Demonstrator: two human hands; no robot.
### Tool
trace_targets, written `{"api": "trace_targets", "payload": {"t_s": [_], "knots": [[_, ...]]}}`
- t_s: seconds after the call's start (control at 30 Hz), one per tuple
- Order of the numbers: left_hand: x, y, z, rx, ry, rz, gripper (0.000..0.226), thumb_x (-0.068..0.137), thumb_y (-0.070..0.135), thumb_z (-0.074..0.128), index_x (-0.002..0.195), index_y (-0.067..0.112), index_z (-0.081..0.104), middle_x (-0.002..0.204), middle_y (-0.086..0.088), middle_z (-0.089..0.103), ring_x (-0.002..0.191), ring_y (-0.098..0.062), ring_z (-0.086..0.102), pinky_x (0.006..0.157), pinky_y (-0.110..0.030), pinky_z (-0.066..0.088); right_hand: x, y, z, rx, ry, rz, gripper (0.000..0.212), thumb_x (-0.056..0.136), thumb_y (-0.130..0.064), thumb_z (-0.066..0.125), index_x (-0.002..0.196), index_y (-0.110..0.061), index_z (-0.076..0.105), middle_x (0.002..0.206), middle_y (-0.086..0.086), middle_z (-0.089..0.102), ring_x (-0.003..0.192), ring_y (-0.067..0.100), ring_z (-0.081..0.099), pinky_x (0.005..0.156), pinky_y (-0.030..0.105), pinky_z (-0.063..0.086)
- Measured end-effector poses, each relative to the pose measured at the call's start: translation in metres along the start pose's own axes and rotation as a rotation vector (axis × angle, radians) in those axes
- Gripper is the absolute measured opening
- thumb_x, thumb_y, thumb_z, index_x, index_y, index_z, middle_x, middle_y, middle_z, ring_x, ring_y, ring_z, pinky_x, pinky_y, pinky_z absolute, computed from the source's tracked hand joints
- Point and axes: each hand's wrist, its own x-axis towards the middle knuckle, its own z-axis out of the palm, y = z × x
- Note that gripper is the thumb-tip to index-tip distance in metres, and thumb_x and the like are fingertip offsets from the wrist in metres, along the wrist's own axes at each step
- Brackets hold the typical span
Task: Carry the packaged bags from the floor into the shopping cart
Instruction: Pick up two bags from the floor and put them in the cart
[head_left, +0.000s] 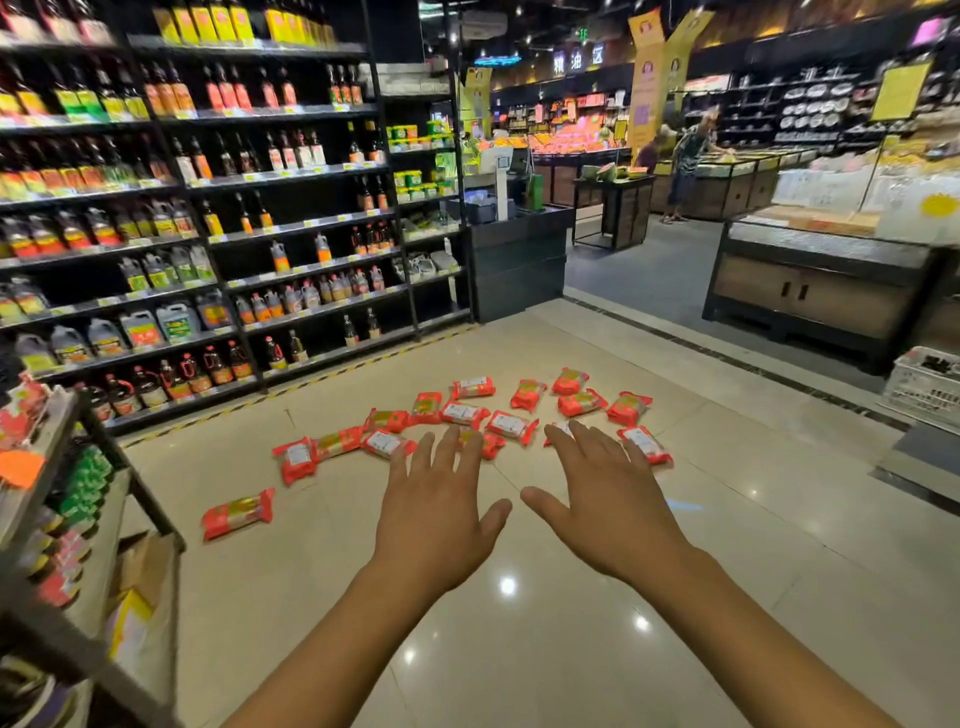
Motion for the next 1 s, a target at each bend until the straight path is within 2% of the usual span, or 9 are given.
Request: {"api": "trace_targets", "payload": {"t_s": [0.2, 0.57, 0.83, 1.0], "knots": [[0.093, -0.029, 0.035, -0.059, 0.009, -0.015, 0.082, 0.099, 0.069, 0.032, 0.163, 0.025, 0.004, 0.172, -0.004, 0.006, 0.158, -0.029, 0.006, 0.127, -0.053, 0.007, 0.096, 0.009, 0.020, -0.034, -0.016, 0.010, 0.076, 0.098, -0.069, 0.035, 0.161, -0.034, 0.011, 0.171, 0.000, 0.011, 0.157, 0.022, 0.009, 0.126, 0.047, 0.002], [0.277, -0.101, 0.067, -0.076, -0.028, -0.005, 0.081, 0.101, 0.066, 0.032, 0.164, 0.024, 0.002, 0.172, -0.006, 0.006, 0.158, -0.029, 0.005, 0.126, -0.050, 0.003, 0.288, 0.013, 0.033, -0.072, -0.046, 0.041, 0.076, 0.099, -0.068, 0.035, 0.162, -0.033, 0.011, 0.171, 0.001, 0.012, 0.157, 0.022, 0.007, 0.126, 0.046, 0.005], [0.382, -0.113, 0.094, -0.085, -0.049, 0.038, 0.080, 0.101, 0.065, 0.033, 0.164, 0.023, 0.004, 0.172, -0.006, 0.004, 0.158, -0.029, 0.005, 0.126, -0.049, 0.007, 0.386, 0.044, 0.050, -0.033, -0.059, 0.078, 0.077, 0.098, -0.069, 0.036, 0.162, -0.034, 0.011, 0.171, 0.001, 0.011, 0.157, 0.021, 0.008, 0.126, 0.045, 0.002], [0.461, -0.114, 0.114, -0.088, -0.044, 0.045, 0.079, 0.101, 0.065, 0.034, 0.163, 0.023, 0.007, 0.172, -0.005, 0.007, 0.158, -0.029, 0.006, 0.127, -0.050, 0.009, 0.465, 0.074, 0.067, -0.050, -0.071, 0.057, 0.077, 0.099, -0.068, 0.035, 0.162, -0.032, 0.009, 0.170, 0.001, 0.014, 0.157, 0.022, 0.009, 0.126, 0.047, 0.006]]}}
